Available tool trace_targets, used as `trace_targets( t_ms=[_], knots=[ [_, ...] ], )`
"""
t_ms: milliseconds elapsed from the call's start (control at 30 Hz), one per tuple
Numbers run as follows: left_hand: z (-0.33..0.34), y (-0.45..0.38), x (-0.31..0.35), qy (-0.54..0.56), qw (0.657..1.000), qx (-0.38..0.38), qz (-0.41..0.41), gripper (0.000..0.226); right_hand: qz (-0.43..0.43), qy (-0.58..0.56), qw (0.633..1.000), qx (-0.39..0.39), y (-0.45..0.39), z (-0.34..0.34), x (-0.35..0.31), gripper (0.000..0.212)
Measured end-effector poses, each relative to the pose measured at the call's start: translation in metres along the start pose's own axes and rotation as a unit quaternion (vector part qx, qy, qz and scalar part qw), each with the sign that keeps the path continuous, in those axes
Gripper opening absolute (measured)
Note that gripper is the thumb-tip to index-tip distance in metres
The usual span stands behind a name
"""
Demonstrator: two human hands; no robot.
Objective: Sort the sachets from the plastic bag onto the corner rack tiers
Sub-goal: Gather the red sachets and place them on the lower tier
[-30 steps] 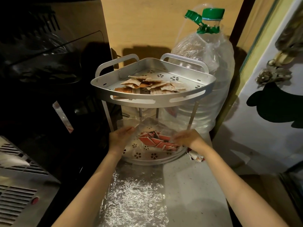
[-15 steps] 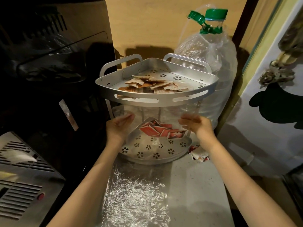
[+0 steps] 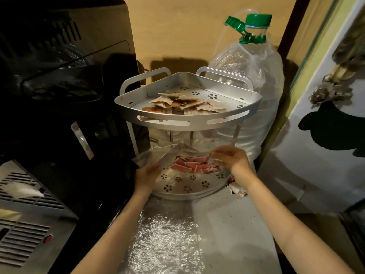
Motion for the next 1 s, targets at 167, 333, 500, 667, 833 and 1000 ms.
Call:
trace_targets(
  t_ms=[167, 333, 500, 667, 833, 1000],
  knots=[
    [-0.015, -0.002, 0.028, 0.161, 0.985, -0.031, -0.06, 0.014, 0.026, -0.001, 1.0, -0.001, -0.004, -0.015, 0.006, 0.022],
    [-0.019, -0.003, 0.036, 0.133, 0.99, -0.021, -0.047, 0.013, 0.076, 0.134, 0.979, -0.133, 0.005, -0.026, 0.025, 0.066],
    [-0.021, -0.008, 0.038, 0.116, 0.992, -0.013, -0.044, 0.019, 0.035, 0.193, 0.975, -0.104, 0.002, -0.029, 0.034, 0.031],
    [-0.029, -0.01, 0.039, 0.117, 0.992, -0.009, -0.054, 0.022, 0.033, 0.194, 0.975, -0.107, 0.005, -0.023, 0.03, 0.022],
    [-0.044, -0.011, 0.043, 0.16, 0.984, 0.03, -0.078, 0.021, -0.024, 0.144, 0.989, -0.022, 0.004, -0.022, 0.015, 0.008],
    [-0.05, -0.011, 0.061, 0.182, 0.98, 0.032, -0.075, 0.02, -0.071, 0.096, 0.993, 0.019, 0.005, -0.018, 0.009, 0.013]
  ],
)
Point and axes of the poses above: each hand's wrist, its own y-axis away from the middle knuckle, its own z-axis out of the palm, x = y × z, the point moved 2 cm from there along -y, towards the middle knuckle, and after that the axes turned 13 degrees about -y, right-handed, at the moved point
